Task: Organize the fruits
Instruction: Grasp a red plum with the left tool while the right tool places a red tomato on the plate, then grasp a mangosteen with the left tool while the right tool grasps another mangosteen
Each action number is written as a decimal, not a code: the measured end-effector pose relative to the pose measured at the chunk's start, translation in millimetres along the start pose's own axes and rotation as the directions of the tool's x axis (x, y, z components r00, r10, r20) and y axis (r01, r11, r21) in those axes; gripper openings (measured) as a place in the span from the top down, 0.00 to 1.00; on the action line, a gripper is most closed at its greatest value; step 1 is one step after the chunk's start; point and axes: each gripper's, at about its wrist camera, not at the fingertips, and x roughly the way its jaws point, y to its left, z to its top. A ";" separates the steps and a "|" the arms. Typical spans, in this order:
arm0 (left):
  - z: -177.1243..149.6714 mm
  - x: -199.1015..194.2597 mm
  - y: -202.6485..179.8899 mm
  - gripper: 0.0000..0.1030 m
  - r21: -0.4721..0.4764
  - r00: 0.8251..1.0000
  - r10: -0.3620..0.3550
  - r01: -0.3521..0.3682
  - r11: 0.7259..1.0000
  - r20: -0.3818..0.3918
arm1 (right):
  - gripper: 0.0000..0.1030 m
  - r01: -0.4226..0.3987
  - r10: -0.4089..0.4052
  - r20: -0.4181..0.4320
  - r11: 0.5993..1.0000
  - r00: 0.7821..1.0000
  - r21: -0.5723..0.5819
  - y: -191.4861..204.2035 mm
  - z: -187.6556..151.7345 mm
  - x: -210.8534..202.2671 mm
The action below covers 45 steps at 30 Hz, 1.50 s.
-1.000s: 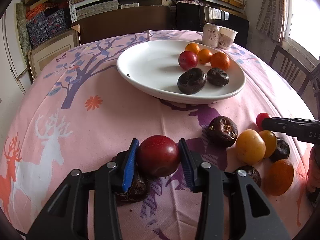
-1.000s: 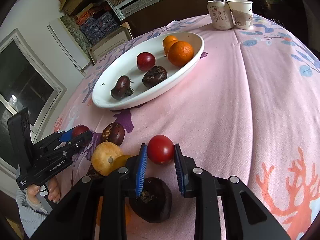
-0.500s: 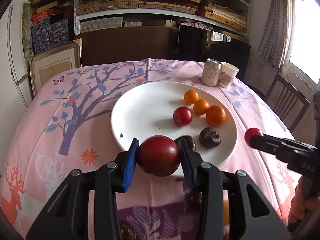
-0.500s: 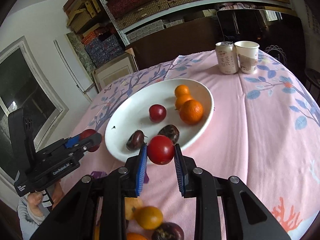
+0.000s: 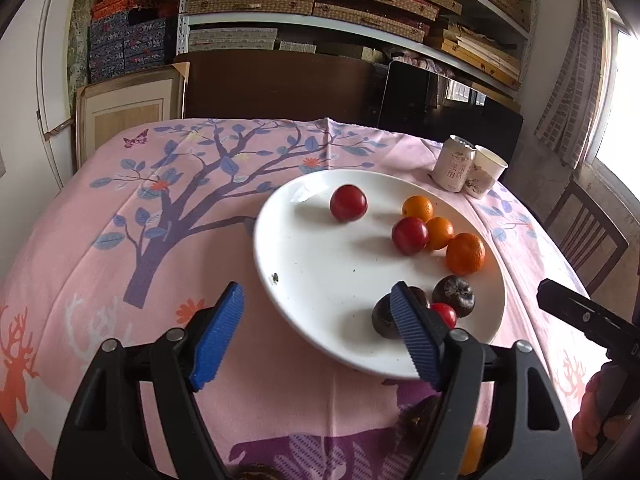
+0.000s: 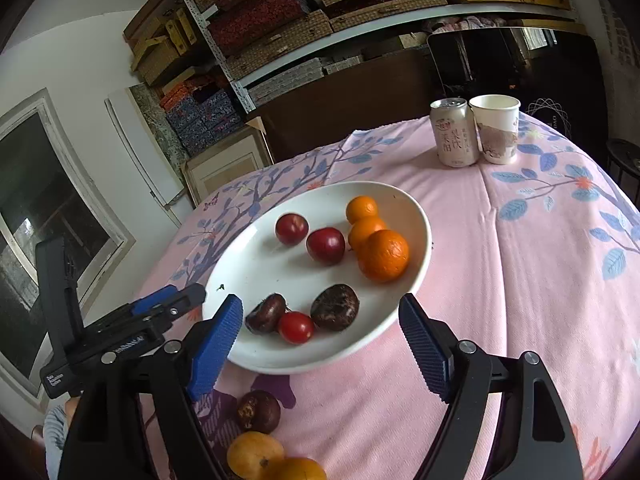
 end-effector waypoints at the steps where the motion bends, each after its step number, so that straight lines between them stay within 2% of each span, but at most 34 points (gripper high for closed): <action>1: -2.8 -4.5 1.8 0.26 0.007 1.000 0.011 -0.011 1.000 0.004 | 0.21 0.007 -0.007 -0.005 1.000 1.000 0.006 -2.9 -2.3 0.1; 4: -16.5 -17.2 12.4 0.23 0.005 0.999 0.045 -0.045 0.999 -0.002 | 0.21 0.023 -0.023 -0.013 0.999 1.000 0.025 -9.3 -7.9 -1.1; 8: -45.4 -33.0 34.6 0.23 -0.027 0.994 0.083 -0.085 0.996 -0.073 | 0.20 0.028 -0.027 -0.016 0.997 1.000 0.070 -21.0 -16.2 -11.8; 12: -71.1 -52.8 46.9 0.23 -0.065 0.994 0.058 -0.064 0.996 -0.095 | 0.16 0.009 -0.008 -0.008 0.991 1.000 0.133 -34.9 -25.8 -26.4; 17: -97.5 -61.7 31.5 0.23 0.019 0.989 0.100 -0.098 0.995 -0.109 | 0.15 0.003 -0.003 -0.001 0.984 1.000 0.176 -44.1 -33.0 -33.9; 24: -103.2 -48.6 14.9 0.23 0.100 0.979 0.136 -0.121 0.988 -0.150 | 0.15 0.010 -0.005 -0.034 0.989 0.999 0.148 -38.5 -37.0 -28.9; 32: -99.9 -33.3 21.2 0.24 0.065 0.973 0.116 -0.105 0.992 -0.202 | 0.14 0.005 0.001 -0.056 0.995 0.998 0.102 -28.5 -39.6 -25.0; 35: -99.3 -31.3 20.0 0.33 0.076 0.972 0.116 -0.103 0.992 -0.203 | 0.14 -0.007 0.012 -0.068 0.997 0.998 0.077 -23.8 -40.5 -22.5; 39: -97.9 -32.1 18.2 0.55 0.083 0.975 0.107 -0.093 0.992 -0.193 | 0.14 -0.073 0.077 -0.114 0.997 0.990 0.040 -9.7 -44.7 -15.1; 42: -97.2 -31.3 16.3 0.56 0.092 0.975 0.111 -0.095 0.991 -0.191 | 0.14 -0.102 0.099 -0.165 0.995 0.981 -0.011 11.8 -46.8 -5.7; 45: -97.0 -30.9 15.9 0.56 0.093 0.975 0.110 -0.094 0.991 -0.192 | 0.14 -0.062 0.031 -0.223 0.989 0.974 -0.135 42.8 -50.2 7.5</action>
